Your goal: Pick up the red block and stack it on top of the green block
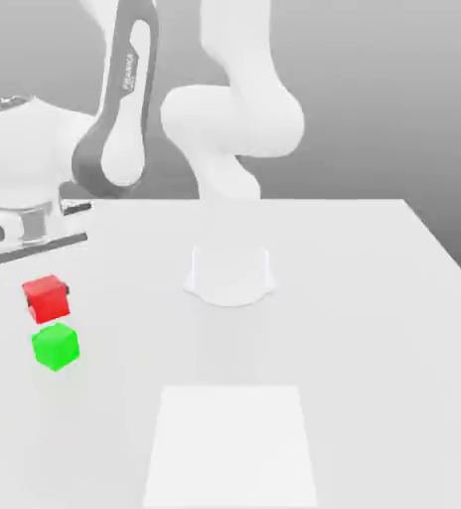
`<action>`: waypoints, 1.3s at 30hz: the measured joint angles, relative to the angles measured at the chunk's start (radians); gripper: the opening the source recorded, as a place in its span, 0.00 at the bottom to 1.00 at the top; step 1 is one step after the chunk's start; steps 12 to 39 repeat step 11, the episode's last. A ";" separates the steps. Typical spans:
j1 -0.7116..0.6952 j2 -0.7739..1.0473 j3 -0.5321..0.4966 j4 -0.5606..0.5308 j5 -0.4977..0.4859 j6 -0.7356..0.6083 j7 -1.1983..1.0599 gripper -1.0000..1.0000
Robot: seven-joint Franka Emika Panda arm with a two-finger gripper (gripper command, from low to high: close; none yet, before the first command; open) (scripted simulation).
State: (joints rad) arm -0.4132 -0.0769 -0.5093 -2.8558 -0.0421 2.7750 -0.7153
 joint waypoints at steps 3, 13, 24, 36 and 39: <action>0.019 0.039 -0.002 0.001 0.056 0.032 -0.039 0.00; 0.029 0.133 0.019 0.006 0.189 0.113 -0.135 0.00; 0.029 0.133 0.019 0.006 0.189 0.113 -0.135 0.00; 0.029 0.133 0.019 0.006 0.189 0.113 -0.135 0.00; 0.029 0.133 0.019 0.006 0.189 0.113 -0.135 0.00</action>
